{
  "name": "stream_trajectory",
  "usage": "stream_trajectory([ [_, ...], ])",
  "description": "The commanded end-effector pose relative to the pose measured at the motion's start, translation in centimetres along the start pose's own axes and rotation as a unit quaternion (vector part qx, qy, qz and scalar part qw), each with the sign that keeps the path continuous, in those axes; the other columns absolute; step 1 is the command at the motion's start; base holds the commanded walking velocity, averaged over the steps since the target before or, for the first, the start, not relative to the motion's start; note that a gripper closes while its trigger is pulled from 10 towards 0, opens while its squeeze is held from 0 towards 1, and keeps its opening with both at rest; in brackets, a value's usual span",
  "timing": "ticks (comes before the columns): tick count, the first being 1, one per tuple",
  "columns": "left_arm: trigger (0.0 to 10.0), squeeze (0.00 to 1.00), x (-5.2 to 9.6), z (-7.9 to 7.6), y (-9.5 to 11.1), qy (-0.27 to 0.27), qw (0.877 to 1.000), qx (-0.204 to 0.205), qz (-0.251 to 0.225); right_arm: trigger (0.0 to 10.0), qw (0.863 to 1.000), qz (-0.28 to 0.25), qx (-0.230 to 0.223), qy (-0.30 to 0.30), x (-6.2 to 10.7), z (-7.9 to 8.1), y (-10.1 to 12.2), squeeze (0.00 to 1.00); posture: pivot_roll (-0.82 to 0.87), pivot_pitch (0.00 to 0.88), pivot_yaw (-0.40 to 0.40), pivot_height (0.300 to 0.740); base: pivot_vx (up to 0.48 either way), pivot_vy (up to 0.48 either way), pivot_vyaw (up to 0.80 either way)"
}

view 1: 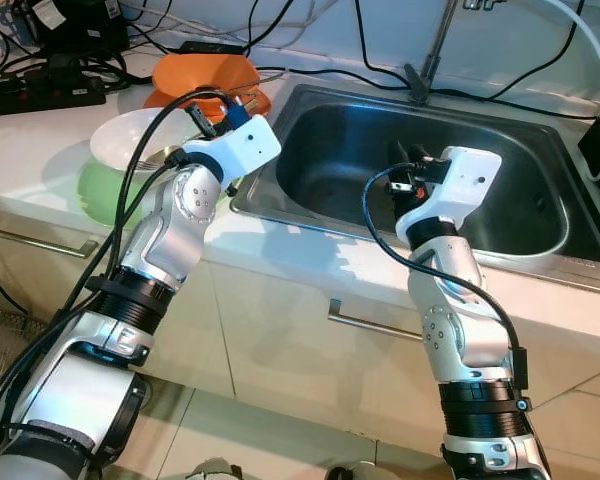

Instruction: Kitchen organization

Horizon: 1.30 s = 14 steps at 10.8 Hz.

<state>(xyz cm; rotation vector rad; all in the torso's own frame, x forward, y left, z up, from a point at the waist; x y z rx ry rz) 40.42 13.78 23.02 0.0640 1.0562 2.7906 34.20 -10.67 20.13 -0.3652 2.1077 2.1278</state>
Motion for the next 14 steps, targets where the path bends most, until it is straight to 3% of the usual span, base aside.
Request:
stream_trajectory([
  [1,0.0,0.0,-0.1,1.0,1.4,0.021,0.999,-0.023,-0.02,10.0,1.0,0.008,-0.004,-0.005,0.2,-0.3,-0.3,0.0,0.01,0.025,-0.05,0.719,0.0,0.0,0.0],
  [2,0.0,0.0,-0.1,1.6,1.8,0.032,0.998,-0.036,-0.027,10.0,1.0,0.009,-0.004,-0.005,0.2,-0.3,-0.3,0.0,0.01,0.025,-0.05,0.719,0.0,0.0,0.0],
  [3,10.0,0.0,-0.1,2.6,3.0,0.049,0.996,-0.058,-0.041,10.0,1.0,0.009,-0.004,-0.003,0.1,-0.3,-0.4,0.0,0.01,0.025,-0.051,0.719,0.0,0.0,0.0],
  [5,10.0,0.0,0.1,3.7,4.6,0.067,0.992,-0.085,-0.061,10.0,1.0,0.01,-0.004,-0.002,0.1,-0.2,-0.4,0.0,0.01,0.023,-0.052,0.719,0.0,0.0,0.0],
  [6,10.0,0.0,0.3,4.6,6.1,0.09,0.988,-0.08,-0.096,10.0,1.0,0.01,-0.005,-0.001,0.1,-0.2,-0.4,0.0,0.01,0.022,-0.052,0.719,0.0,0.0,0.0],
  [8,10.0,0.0,1.4,4.7,9.6,0.091,0.969,0.012,-0.229,10.0,1.0,0.01,-0.004,-0.001,0.1,-0.1,-0.5,0.0,0.01,0.022,-0.052,0.719,0.0,0.0,0.0],
  [9,10.0,0.0,3.6,3.5,13.9,0.045,0.934,0.09,-0.342,10.0,1.0,0.009,-0.003,0.0,0.1,-0.1,-0.4,0.0,0.01,0.022,-0.052,0.719,0.0,0.0,0.0],
  [10,10.0,0.0,4.5,3.1,15.2,0.007,0.913,0.163,-0.375,10.0,1.0,0.009,-0.002,0.001,0.1,-0.1,-0.4,0.0,0.01,0.022,-0.052,0.719,0.0,0.0,0.0],
  [11,10.0,0.0,4.8,2.7,15.5,-0.015,0.904,0.186,-0.386,10.0,1.0,0.008,-0.002,0.002,0.1,-0.1,-0.4,0.0,0.01,0.023,-0.05,0.719,0.0,0.0,0.0],
  [12,10.0,0.0,4.6,2.0,15.2,-0.06,0.885,0.264,-0.378,10.0,1.0,0.006,-0.003,0.002,0.1,-0.1,-0.4,1.0,0.01,0.023,-0.048,0.719,0.0,0.0,0.0],
  [14,10.0,0.0,4.3,1.3,14.7,-0.101,0.863,0.339,-0.36,10.0,1.0,0.001,-0.002,0.011,0.1,-0.1,-0.2,1.0,0.01,0.023,-0.048,0.719,0.0,0.0,0.0],
])
Point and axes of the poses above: a point about 5 cm out from each wrist's last joint towards the gripper, its own x axis pointing back from the gripper into the wrist, its own y axis along the axis of the wrist's last joint, z = x × y, the point moved 2 cm from there along -x, pointing out of the wrist towards the gripper, and after that the axes turned 14 degrees about x, right-handed, at the moved point
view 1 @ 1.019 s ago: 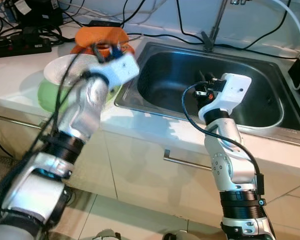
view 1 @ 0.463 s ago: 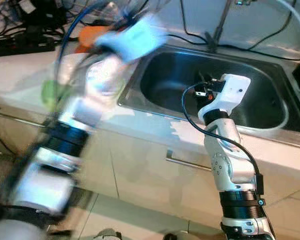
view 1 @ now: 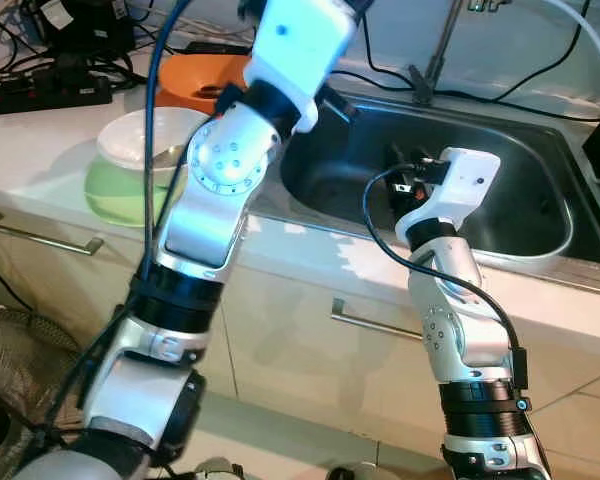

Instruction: Kitchen organization

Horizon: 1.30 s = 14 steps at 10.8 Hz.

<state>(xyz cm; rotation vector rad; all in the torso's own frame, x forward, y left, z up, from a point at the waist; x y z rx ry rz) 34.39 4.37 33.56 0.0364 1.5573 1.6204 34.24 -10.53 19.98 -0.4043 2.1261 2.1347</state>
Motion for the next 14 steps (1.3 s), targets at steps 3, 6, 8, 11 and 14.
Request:
stream_trajectory([
  [3,10.0,0.0,0.5,-0.3,-1.0,-0.019,0.997,0.066,0.024,10.0,0.997,-0.025,0.002,0.072,0.2,0.8,1.2,1.0,0.0,0.026,-0.047,0.719,0.0,0.0,0.0],
  [6,10.0,0.0,1.0,0.4,-1.9,-0.005,0.991,0.131,0.042,10.0,0.991,-0.047,0.002,0.122,0.3,1.3,2.3,1.0,0.0,0.027,-0.047,0.719,0.0,0.0,0.0],
  [8,10.0,0.0,1.1,0.5,-2.4,-0.008,0.988,0.143,0.053,10.0,0.988,-0.056,-0.004,0.143,0.5,1.9,2.8,1.0,0.0,0.028,-0.044,0.719,0.0,0.0,0.0],
  [11,10.0,0.0,1.3,0.3,-2.9,-0.014,0.981,0.185,0.061,10.0,0.982,-0.061,-0.001,0.178,0.9,2.9,3.1,0.0,-0.01,0.025,-0.044,0.719,0.0,0.0,0.0],
  [14,10.0,0.0,2.0,-1.3,-3.4,-0.053,0.97,0.222,0.085,10.0,0.98,-0.058,-0.002,0.192,1.1,3.6,3.0,0.0,0.0,0.02,-0.05,0.719,0.0,0.0,0.0],
])
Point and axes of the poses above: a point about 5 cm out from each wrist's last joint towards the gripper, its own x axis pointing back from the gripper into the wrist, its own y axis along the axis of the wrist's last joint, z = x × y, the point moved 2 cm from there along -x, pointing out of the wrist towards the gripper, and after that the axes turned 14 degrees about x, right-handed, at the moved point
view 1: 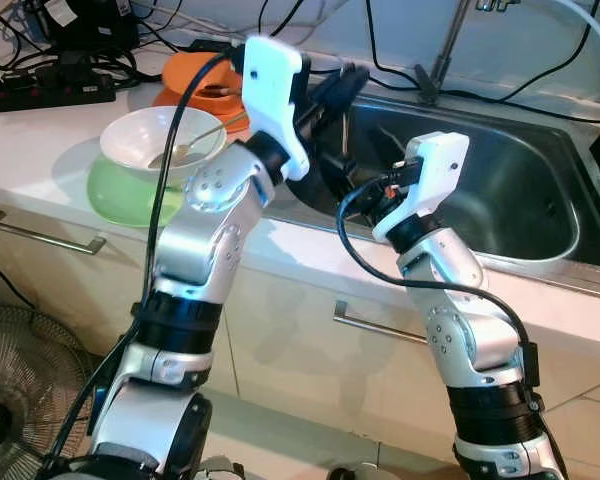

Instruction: Kitchen organization

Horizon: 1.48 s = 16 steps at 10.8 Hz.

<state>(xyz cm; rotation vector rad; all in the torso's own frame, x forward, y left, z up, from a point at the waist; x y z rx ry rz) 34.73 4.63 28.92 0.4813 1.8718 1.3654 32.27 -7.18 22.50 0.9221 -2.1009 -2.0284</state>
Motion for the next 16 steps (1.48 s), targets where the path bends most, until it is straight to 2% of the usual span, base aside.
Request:
stream_trajectory([
  [1,10.0,0.0,-0.3,-1.1,0.1,-0.026,1.0,0.005,0.002,10.0,1.0,0.0,0.001,0.006,0.2,0.2,0.1,0.0,0.0,0.019,-0.05,0.719,0.0,0.0,0.0],
  [7,10.0,0.0,-0.2,-2.4,-0.4,-0.064,0.997,0.03,0.022,10.0,1.0,0.013,-0.003,0.0,0.2,0.4,-0.6,0.0,0.0,0.018,-0.049,0.719,0.0,0.0,0.0],
  [8,10.0,0.0,-0.1,-2.4,-0.4,-0.064,0.997,0.03,0.024,4.4,1.0,0.014,-0.004,-0.004,0.2,0.3,-0.7,0.0,0.0,0.017,-0.051,0.719,0.0,0.0,0.0],
  [9,10.0,0.0,-0.1,-2.4,-0.4,-0.064,0.997,0.028,0.026,0.0,1.0,0.014,-0.004,-0.007,0.2,0.2,-0.7,0.0,0.01,0.019,-0.051,0.719,0.0,0.0,0.0],
  [16,10.0,0.0,0.0,-2.5,-0.6,-0.065,0.997,0.029,0.034,0.0,1.0,0.02,-0.004,-0.017,0.2,-0.1,-1.0,0.0,0.01,0.029,-0.052,0.719,0.0,0.0,0.0],
])
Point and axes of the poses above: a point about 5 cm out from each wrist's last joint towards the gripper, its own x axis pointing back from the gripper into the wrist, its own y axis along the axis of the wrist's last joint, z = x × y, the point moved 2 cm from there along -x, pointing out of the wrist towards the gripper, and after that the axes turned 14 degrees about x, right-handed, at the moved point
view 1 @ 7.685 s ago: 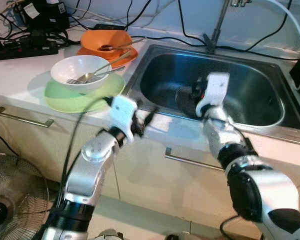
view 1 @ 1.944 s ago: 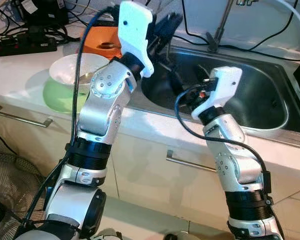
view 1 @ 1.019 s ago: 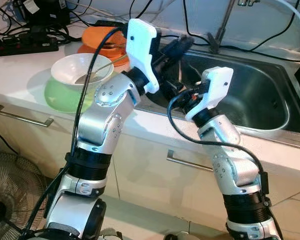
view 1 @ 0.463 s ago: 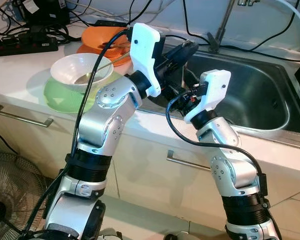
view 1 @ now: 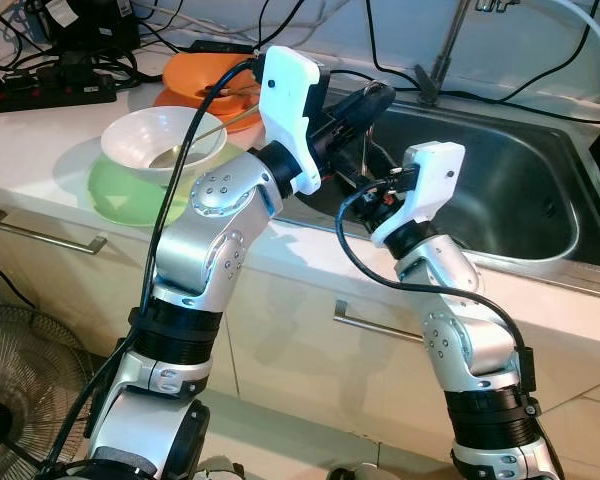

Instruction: Kitchen organization

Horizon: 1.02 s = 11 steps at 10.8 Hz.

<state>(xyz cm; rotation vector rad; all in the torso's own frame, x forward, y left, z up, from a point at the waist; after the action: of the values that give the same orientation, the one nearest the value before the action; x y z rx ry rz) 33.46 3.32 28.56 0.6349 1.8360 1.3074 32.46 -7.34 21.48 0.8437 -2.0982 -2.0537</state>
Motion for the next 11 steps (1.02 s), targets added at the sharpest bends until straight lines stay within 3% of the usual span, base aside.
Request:
stream_trajectory([
  [1,10.0,0.0,-0.17,-0.74,0.0,-0.017,1.0,0.0,0.002,0.0,1.0,0.001,0.004,-0.001,-0.06,-0.06,-0.04,0.0,0.01,0.029,-0.053,0.719,0.0,0.0,0.0],
  [11,10.0,0.0,-0.25,-0.99,0.17,-0.02,1.0,-0.001,-0.002,0.0,1.0,0.002,0.003,-0.002,-0.13,-0.09,-0.24,0.0,0.01,0.028,-0.055,0.719,0.0,0.0,0.0],
])
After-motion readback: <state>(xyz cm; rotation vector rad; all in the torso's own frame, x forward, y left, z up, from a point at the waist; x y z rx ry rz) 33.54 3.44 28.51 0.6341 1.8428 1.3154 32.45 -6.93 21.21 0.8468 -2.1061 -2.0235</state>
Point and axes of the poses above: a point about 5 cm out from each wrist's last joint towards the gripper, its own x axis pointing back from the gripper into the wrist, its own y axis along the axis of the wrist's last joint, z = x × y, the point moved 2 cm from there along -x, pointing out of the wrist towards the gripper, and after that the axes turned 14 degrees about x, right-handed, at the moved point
